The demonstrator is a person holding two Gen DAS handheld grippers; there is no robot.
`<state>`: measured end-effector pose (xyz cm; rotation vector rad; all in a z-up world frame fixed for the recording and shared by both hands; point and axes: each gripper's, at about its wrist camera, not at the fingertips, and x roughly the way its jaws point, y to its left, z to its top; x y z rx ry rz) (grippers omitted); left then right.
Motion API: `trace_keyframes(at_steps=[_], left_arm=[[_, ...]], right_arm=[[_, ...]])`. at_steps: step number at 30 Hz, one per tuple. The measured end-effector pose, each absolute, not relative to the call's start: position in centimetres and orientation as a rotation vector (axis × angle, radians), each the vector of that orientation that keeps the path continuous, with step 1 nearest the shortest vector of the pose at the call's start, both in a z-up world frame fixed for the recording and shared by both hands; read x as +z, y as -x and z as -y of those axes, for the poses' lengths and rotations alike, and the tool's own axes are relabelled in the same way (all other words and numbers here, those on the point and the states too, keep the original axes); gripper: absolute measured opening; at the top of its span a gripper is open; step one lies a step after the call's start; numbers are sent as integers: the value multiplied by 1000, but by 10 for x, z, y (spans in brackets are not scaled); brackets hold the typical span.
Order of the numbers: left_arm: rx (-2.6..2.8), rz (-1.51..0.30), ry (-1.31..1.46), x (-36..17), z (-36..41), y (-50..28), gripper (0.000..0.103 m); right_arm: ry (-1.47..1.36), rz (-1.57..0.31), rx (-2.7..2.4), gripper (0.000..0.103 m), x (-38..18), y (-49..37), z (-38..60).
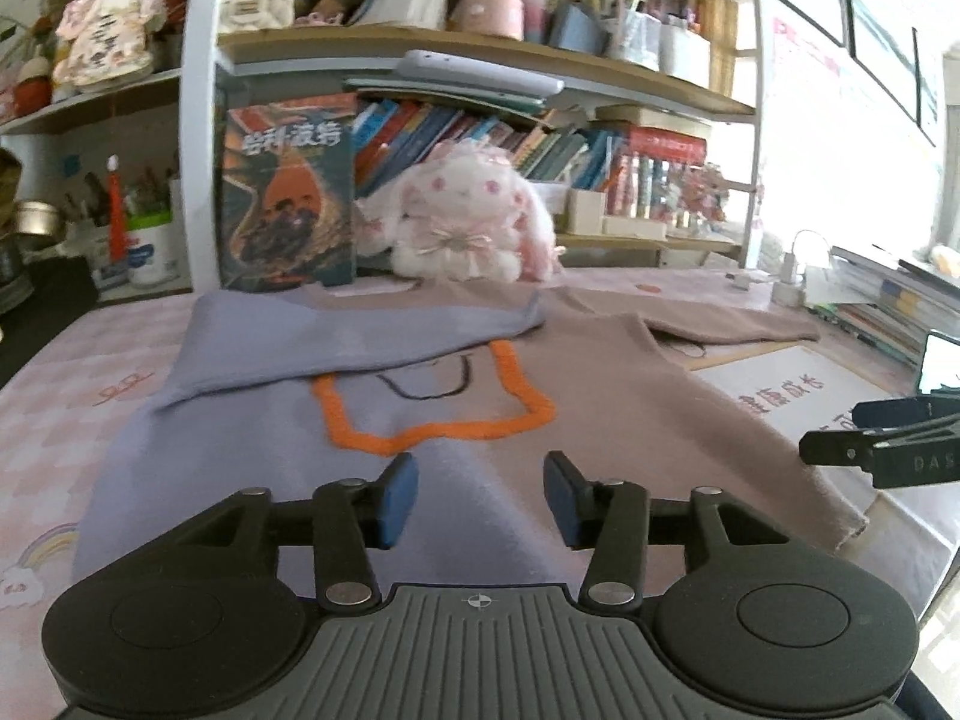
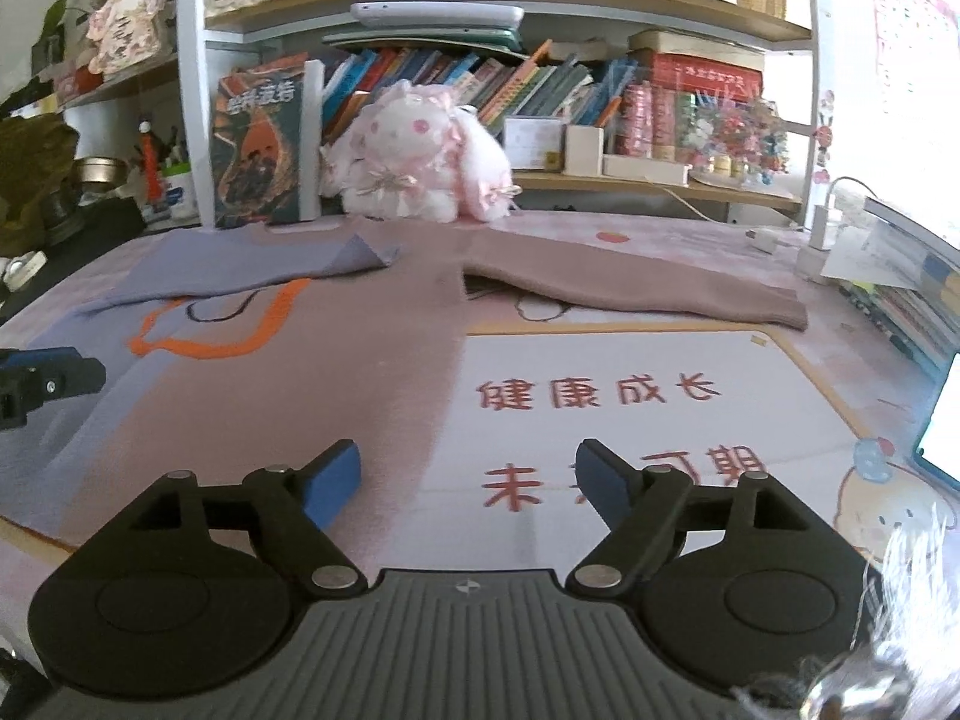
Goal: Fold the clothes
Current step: 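Release the lavender side and move the right gripper to the beige sleeve cuff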
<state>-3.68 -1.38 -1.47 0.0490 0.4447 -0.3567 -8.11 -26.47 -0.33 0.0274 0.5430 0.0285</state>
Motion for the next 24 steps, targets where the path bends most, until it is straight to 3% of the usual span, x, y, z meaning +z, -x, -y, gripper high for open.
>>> trace_keyframes(at_steps=[4, 8, 24], left_arm=[[-380, -433, -73, -16, 25, 34, 49], [-400, -399, -84, -12, 34, 28, 59], [-486, -328, -117, -7, 54, 10, 64]], right_arm=[[-35, -549, 7, 79, -3, 78, 275], [-43, -549, -10, 79, -2, 75, 284], [-36, -544, -64, 81, 22, 24, 330]])
